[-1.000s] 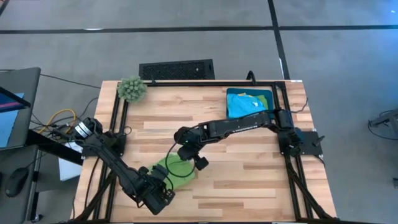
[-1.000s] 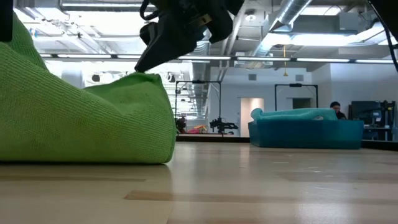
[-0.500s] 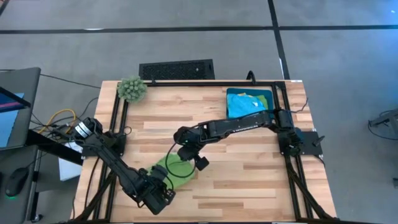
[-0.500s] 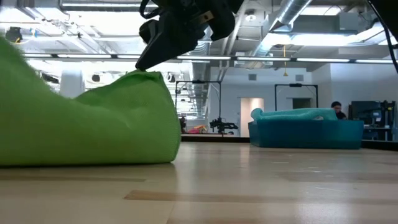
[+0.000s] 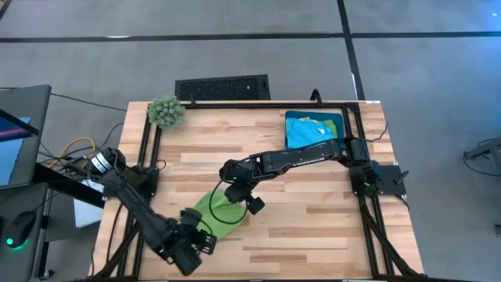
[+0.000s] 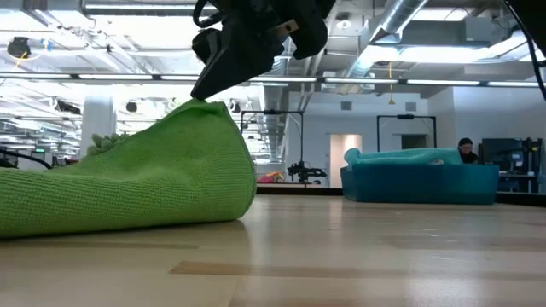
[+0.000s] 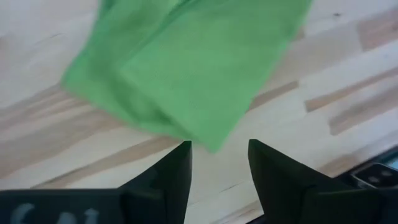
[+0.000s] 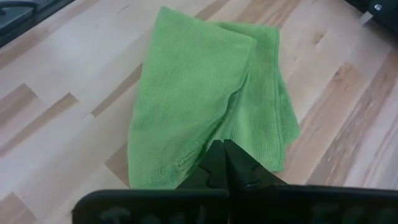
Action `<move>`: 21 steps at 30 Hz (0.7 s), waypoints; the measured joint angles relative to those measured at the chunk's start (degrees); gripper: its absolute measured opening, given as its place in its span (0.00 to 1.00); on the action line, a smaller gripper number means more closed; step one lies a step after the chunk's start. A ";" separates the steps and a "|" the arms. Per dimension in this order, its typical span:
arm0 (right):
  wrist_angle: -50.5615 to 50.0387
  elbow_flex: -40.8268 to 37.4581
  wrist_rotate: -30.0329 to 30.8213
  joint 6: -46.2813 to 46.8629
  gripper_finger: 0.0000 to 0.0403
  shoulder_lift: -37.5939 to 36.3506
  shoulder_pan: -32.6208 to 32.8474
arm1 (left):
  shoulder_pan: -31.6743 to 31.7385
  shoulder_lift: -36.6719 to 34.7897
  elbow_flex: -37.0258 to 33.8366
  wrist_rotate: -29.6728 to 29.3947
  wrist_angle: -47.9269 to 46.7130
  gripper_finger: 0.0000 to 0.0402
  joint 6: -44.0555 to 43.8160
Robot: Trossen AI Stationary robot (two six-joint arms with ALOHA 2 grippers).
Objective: Fold microfiber towels
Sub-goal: Fold the green microfiber cloth
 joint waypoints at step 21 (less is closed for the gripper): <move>-1.44 -0.07 -0.07 -2.74 0.00 -7.44 3.17 | -6.55 -0.03 -0.12 -12.40 -9.69 0.38 -15.38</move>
